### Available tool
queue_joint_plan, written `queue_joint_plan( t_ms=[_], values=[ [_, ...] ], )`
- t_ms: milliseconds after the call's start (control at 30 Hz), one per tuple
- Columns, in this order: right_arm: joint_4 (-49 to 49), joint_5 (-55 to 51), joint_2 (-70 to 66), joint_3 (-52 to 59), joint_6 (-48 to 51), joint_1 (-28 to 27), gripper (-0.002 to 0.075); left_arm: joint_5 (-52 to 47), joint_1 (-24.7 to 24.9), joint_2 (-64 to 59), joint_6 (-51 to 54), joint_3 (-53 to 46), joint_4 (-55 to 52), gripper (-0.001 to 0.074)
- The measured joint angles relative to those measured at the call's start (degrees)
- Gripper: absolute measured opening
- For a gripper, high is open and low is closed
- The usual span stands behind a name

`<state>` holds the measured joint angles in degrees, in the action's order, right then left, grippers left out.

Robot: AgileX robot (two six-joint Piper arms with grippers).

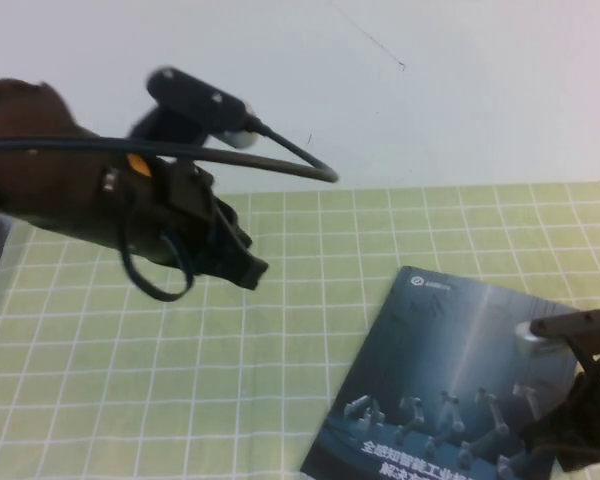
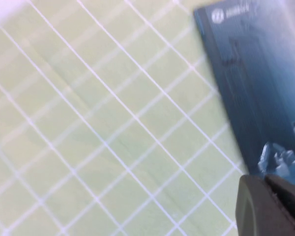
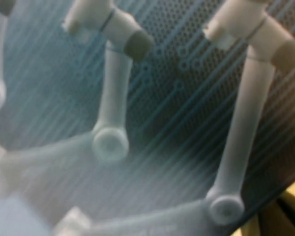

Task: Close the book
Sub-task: 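Close the open booklet and leave it lying on the table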

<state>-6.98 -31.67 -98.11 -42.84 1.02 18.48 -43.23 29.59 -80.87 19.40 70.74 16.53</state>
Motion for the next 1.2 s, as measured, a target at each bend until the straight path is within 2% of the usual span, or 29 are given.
queue_joint_plan(
  t_ms=[267,433,567,733,933,1200],
  values=[
    [-0.25,5.14,-3.39,-11.84,5.0,0.0,-0.0003,0.0,0.0,13.15,-6.79,0.0,-8.85,-0.0004],
    [4.46,-0.79,-3.39,-21.14,5.89,0.0,-0.0003,-0.34,0.0,19.87,-17.6,-1.52,-20.7,-0.0004],
    [10.4,-8.67,-0.59,-27.67,6.72,0.0,-0.0003,0.12,0.0,26.92,-24.24,-6.46,-28.04,-0.0004],
    [12.53,-11.24,10.03,-29.05,7.47,0.0,-0.0003,6.26,0.0,37.96,-26.11,-18.32,-31.74,-0.0004],
    [12.05,-10.84,24.23,-22.68,8.34,0.11,-0.0003,16.6,0.0,50.72,-26.27,-33.42,-32.51,-0.0004],
    [11.03,-2.97,44.06,0.27,8.56,0.22,-0.0003,18.33,0.0,58.71,-26.36,-45.15,-32.63,-0.0004]
  ],
)
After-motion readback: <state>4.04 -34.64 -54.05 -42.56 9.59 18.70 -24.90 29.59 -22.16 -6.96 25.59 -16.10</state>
